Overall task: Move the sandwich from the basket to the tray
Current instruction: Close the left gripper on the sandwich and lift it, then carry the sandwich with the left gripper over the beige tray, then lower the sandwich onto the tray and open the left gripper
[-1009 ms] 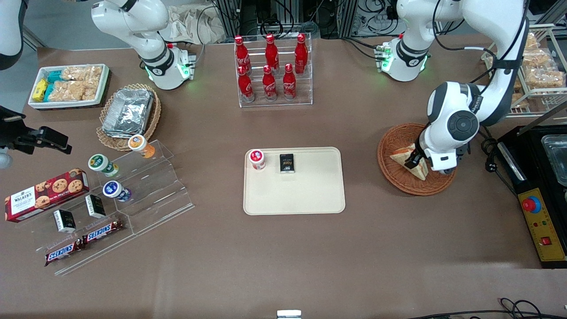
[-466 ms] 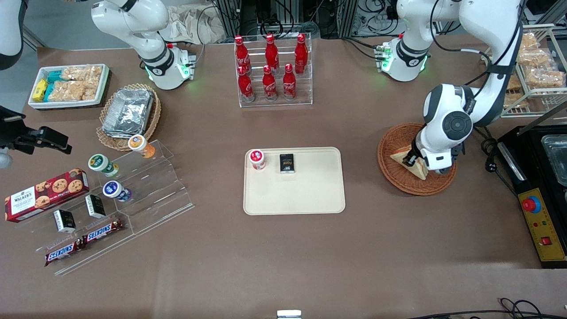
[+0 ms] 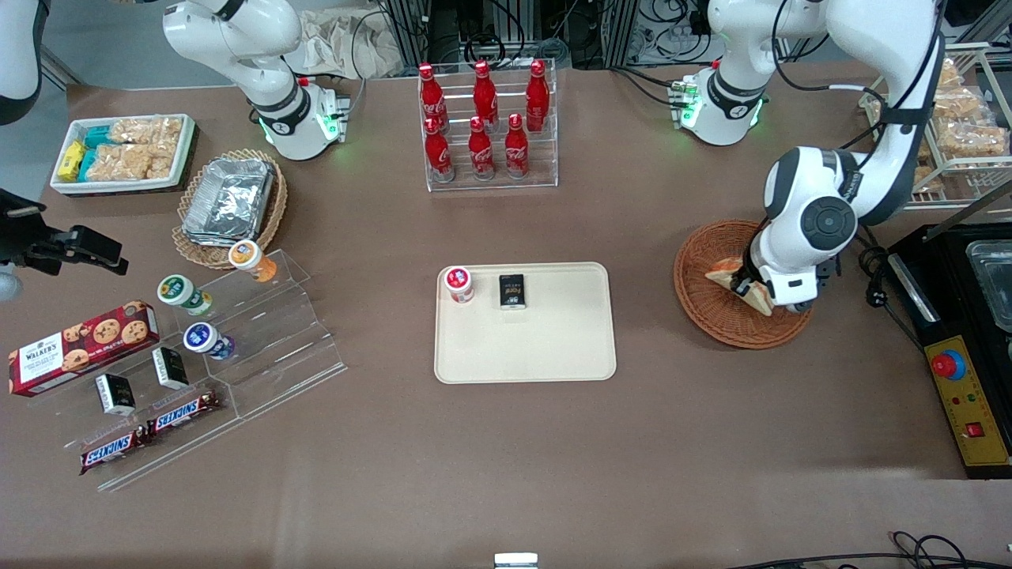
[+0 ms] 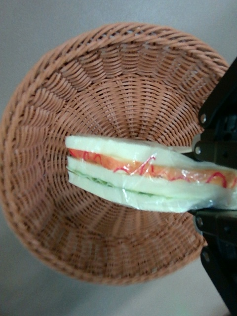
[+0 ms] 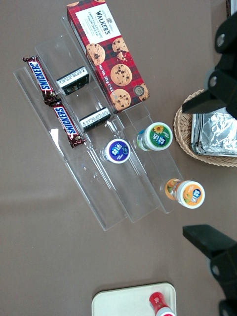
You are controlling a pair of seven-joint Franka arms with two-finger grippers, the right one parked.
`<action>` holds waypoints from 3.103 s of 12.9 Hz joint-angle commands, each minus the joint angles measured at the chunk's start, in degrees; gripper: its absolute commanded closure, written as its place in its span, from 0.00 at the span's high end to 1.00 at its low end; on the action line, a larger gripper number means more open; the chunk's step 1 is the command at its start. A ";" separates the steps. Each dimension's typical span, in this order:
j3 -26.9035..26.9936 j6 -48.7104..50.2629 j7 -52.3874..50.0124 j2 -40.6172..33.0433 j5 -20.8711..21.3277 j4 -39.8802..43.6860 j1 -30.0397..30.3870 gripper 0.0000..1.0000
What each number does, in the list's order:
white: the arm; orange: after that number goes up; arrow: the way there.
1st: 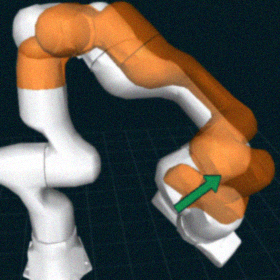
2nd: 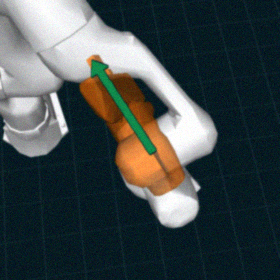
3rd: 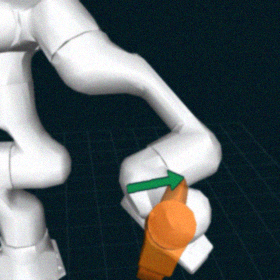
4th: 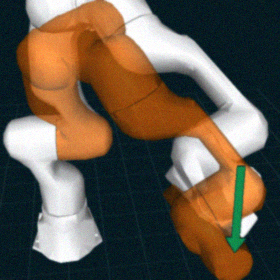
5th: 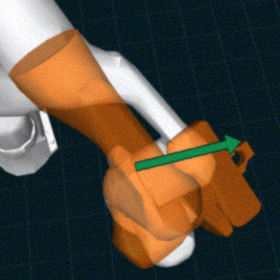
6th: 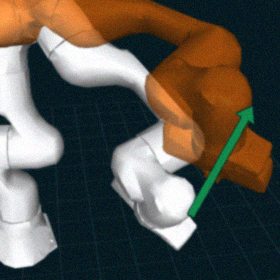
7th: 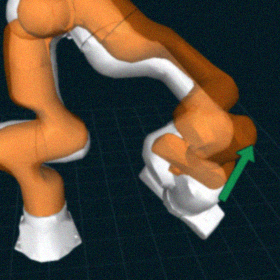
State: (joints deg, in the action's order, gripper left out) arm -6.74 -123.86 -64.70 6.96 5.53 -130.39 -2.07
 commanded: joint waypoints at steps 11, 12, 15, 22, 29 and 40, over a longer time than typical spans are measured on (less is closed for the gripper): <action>-13.01 29.29 19.26 1.11 -6.06 35.56 -0.65 0.00; -14.95 27.98 19.26 1.99 -5.71 35.65 -0.65 0.00; -20.13 22.80 18.57 6.20 -4.83 35.03 -1.70 0.00; -20.15 9.27 18.03 20.26 3.95 33.01 -7.51 0.00; -19.98 3.45 16.63 28.45 11.07 32.75 -9.09 0.00; -20.06 8.16 11.18 21.89 9.00 35.11 -6.10 1.00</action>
State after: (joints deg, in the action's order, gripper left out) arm -26.72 -119.98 -52.74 34.72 17.76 -95.67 -9.83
